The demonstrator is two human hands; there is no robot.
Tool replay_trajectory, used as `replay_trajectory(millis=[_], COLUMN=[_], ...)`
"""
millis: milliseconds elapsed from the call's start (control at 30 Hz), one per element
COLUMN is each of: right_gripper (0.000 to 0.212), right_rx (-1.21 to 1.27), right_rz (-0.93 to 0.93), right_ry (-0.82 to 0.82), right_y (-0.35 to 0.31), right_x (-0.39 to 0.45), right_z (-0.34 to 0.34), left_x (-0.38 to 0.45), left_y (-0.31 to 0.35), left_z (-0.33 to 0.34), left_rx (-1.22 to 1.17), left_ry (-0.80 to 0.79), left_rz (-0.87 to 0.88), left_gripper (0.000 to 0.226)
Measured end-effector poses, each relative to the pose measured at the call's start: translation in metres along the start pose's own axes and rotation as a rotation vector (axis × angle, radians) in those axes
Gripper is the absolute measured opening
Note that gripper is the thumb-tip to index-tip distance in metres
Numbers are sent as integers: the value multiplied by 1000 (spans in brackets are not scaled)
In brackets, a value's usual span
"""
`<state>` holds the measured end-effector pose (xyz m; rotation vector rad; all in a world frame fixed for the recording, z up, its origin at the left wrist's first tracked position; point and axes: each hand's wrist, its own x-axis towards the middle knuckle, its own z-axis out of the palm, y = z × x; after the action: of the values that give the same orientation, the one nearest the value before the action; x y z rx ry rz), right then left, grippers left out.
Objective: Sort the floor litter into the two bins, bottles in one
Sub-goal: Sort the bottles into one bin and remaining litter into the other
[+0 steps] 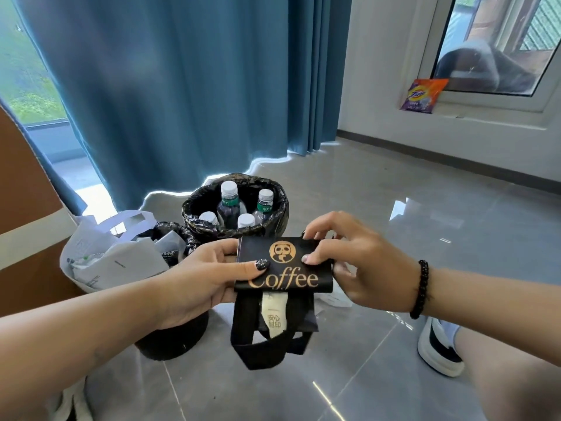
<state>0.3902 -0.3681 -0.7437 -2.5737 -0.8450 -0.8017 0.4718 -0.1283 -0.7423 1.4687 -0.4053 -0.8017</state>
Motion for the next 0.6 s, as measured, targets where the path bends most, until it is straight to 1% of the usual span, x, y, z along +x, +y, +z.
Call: replay_trajectory(millis=[67,167,233,267,300,367,400,433,500,533,600], right_gripper=[46,49,55,54,52,49,51,56,60,55,40], right_rx=[142,455,760,937,1104,1315,1349,1310,1067,999,1032], right_rz=[174,544,767,863,938,970,944,916,881,875,894], right_ry=[-28,-47,-56,-61,-77,-151,-202,-237,-256,-225,-139], right_y=[1,1,4,7,10,9,9,8,4,0,-7], right_x=[-4,-1,6,10,13,21,25,28,35,37,40], right_z=[-2,-4,-3,-2,-1,-1,1,4,11,16,26], left_x=[0,0,-1,-1,0,-1,-2,-2,-4,-4,-5], left_y=[-3,-5,-3,-1,1,5,6,7,5,3,1], left_z=[-2,-3,-2,-2,-2,-2,-3,-3,-6,-7,-11], left_rx=[31,87,115,112,100,86,85,95,132,156,197], left_ry=[20,13,51,72,93,141,165,175,184,182,196], left_rz=[24,87,136,160,184,223,234,236,224,214,198], left_gripper=[47,51,47,45,42,35,34,33,33,34,36])
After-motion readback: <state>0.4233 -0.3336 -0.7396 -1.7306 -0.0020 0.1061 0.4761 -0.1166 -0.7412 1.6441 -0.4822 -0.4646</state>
